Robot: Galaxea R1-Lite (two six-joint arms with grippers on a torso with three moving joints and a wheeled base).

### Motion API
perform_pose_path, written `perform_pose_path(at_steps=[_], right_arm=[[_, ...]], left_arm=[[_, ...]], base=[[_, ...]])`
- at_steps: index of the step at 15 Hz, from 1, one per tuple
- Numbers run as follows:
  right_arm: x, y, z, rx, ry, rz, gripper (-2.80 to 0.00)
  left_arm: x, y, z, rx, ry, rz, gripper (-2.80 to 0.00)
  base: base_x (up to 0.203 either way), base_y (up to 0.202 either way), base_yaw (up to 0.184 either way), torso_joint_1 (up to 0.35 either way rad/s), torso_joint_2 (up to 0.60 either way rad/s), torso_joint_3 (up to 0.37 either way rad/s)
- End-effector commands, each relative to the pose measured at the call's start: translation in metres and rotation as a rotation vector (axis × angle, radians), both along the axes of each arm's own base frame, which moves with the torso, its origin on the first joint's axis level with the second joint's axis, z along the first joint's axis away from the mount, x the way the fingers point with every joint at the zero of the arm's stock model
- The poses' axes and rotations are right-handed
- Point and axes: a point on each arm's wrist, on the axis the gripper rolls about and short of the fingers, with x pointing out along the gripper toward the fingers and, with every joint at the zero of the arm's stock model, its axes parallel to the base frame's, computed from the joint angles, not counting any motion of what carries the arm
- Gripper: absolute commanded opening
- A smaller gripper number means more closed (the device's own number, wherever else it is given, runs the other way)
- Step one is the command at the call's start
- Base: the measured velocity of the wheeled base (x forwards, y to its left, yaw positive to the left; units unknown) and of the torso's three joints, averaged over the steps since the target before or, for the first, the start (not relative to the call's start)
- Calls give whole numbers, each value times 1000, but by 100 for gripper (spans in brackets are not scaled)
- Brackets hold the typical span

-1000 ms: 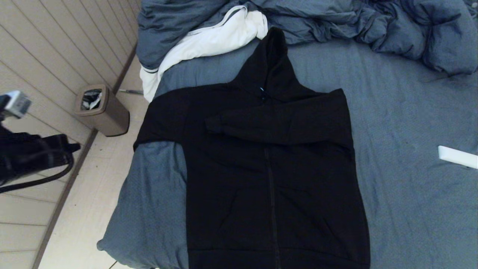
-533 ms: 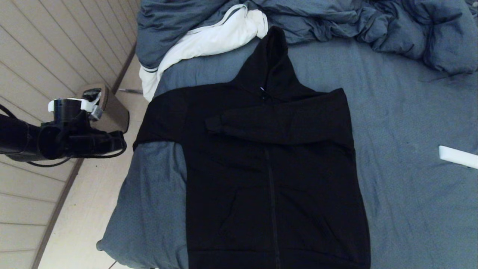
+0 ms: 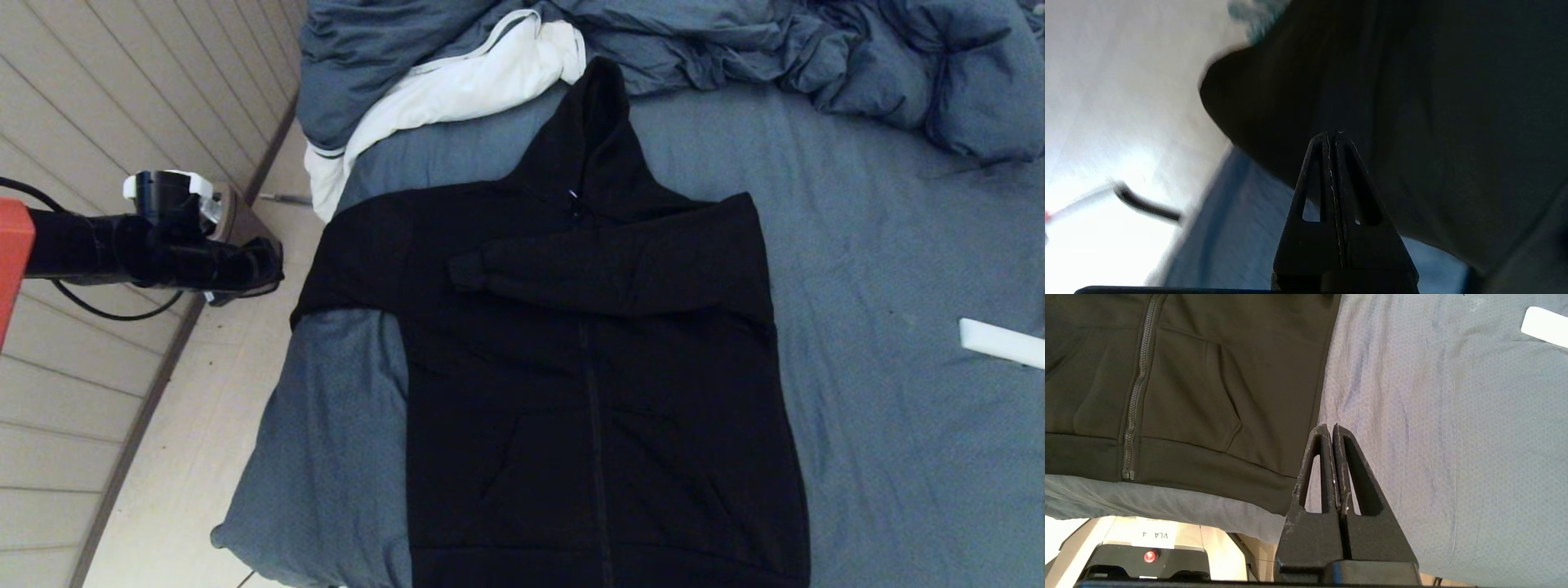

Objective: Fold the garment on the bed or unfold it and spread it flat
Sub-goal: Fold the black sweatshirt

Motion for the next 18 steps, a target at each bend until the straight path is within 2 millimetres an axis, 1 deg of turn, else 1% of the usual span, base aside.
perform_pose_path(at_steps=[1, 4, 6, 7, 9, 11, 13, 15, 18], right_arm=[[0, 0, 0, -1, 3, 0, -280], [0, 0, 0, -1, 3, 0, -280], [0, 0, 0, -1, 3, 0, -280], [0, 0, 0, -1, 3, 0, -280], [0, 0, 0, -2, 3, 0, -280], [0, 0, 0, -1, 3, 0, -280], [0, 0, 0, -1, 3, 0, -280], [0, 0, 0, -1, 3, 0, -280], [0, 0, 0, -1, 3, 0, -280]], left_arm=[[0, -2, 10, -5, -17, -5, -280], [0, -9, 11, -5, -24, -18, -280], [0, -8, 20, -5, -52, -16, -280], [1, -6, 26, -14, -67, -5, 0], [2, -4, 28, -56, -67, 21, 0], [3, -5, 23, -93, -45, 34, 0], [6, -9, 13, -123, -15, 20, 0], [12, -18, -4, -144, 29, -16, 0], [19, -27, -20, -147, 59, -36, 0]], base=[[0, 0, 0, 0, 0, 0], [0, 0, 0, 0, 0, 0], [0, 0, 0, 0, 0, 0], [0, 0, 0, 0, 0, 0], [0, 0, 0, 0, 0, 0], [0, 0, 0, 0, 0, 0], [0, 0, 0, 0, 0, 0], [0, 0, 0, 0, 0, 0], [0, 0, 0, 0, 0, 0]])
